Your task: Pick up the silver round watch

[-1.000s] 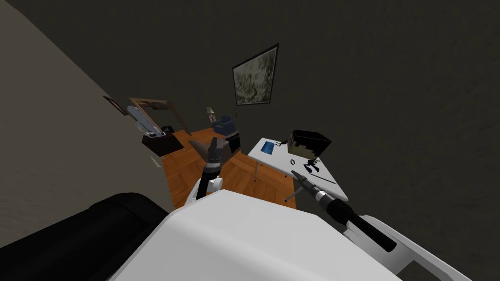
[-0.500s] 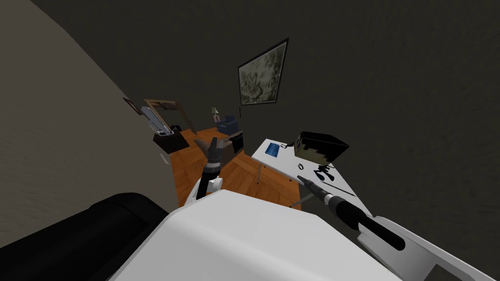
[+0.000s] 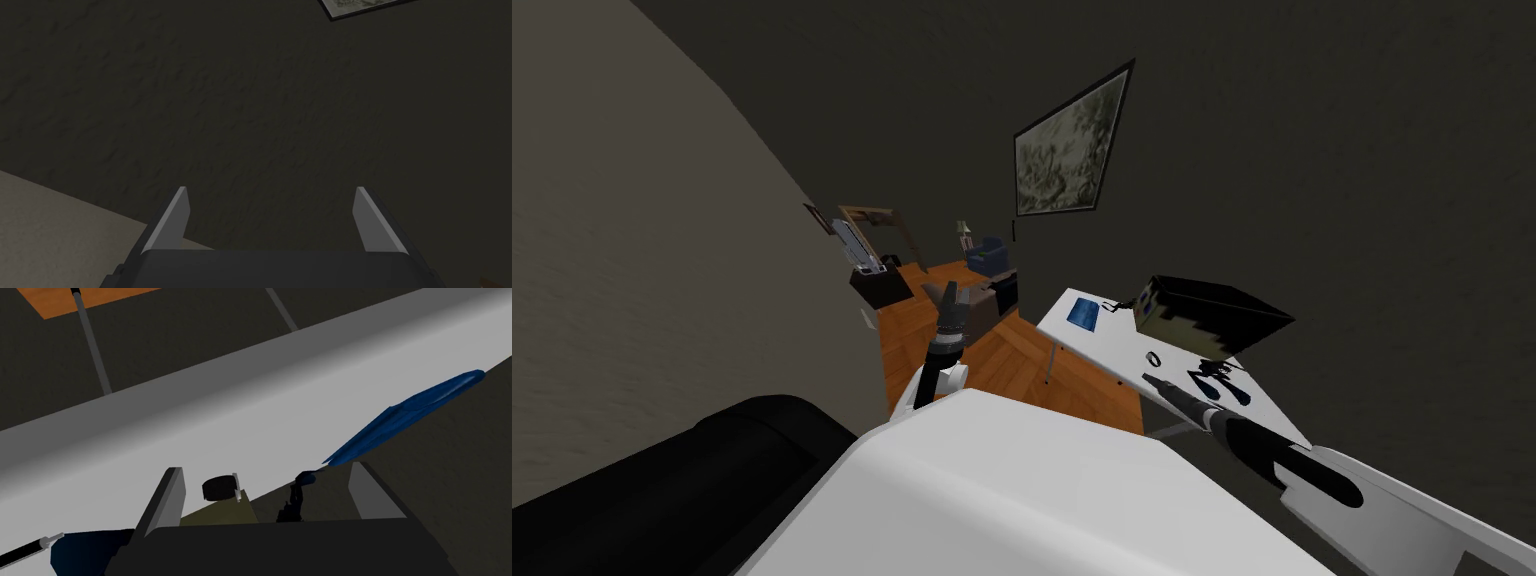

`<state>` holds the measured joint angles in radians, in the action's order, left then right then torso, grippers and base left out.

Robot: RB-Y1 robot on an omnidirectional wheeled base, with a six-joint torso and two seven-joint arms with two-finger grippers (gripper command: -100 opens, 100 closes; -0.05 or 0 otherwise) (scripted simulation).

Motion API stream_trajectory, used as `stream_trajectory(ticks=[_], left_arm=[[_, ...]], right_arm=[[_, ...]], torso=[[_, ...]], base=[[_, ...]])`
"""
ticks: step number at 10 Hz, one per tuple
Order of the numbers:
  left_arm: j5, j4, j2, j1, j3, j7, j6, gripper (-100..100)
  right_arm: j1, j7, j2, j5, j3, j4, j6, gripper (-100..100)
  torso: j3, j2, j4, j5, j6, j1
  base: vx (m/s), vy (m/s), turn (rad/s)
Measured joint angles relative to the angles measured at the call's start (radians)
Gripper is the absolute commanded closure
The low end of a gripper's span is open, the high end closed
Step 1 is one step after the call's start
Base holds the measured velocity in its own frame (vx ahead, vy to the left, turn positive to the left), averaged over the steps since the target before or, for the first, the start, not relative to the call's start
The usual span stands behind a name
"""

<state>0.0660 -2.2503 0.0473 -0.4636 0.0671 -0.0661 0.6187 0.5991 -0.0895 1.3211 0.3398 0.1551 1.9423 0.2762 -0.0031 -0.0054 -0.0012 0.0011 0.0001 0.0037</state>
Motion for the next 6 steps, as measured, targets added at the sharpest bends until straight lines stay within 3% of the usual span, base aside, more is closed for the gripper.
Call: stream_trajectory(ticks=[3,5,6], left_arm=[[0.000,0.000,0.000,0.000,0.000,0.000,0.000,0],[0.000,0.000,0.000,0.000,0.000,0.000,0.000,0],[0.000,0.000,0.000,0.000,0.000,0.000,0.000,0]], right_arm=[[-0.007,-0.030,0.063,0.025,0.016,-0.073,0.088,-100],[0.010,-0.041,0.125,0.058,0.008,-0.116,0.123,-100],[0.024,-0.045,0.131,0.053,-0.002,-0.120,0.150,-100]], torso=[[-0.002,-0.003,-0.001,0.000,0.000,0.000],[-0.001,-0.002,0.000,0.000,0.001,0.001],[0.000,-0.001,0.000,0.000,0.001,-0.001]], base=[[0.129,0.050,0.141],[0.109,0.041,0.110],[0.087,0.017,0.092]])
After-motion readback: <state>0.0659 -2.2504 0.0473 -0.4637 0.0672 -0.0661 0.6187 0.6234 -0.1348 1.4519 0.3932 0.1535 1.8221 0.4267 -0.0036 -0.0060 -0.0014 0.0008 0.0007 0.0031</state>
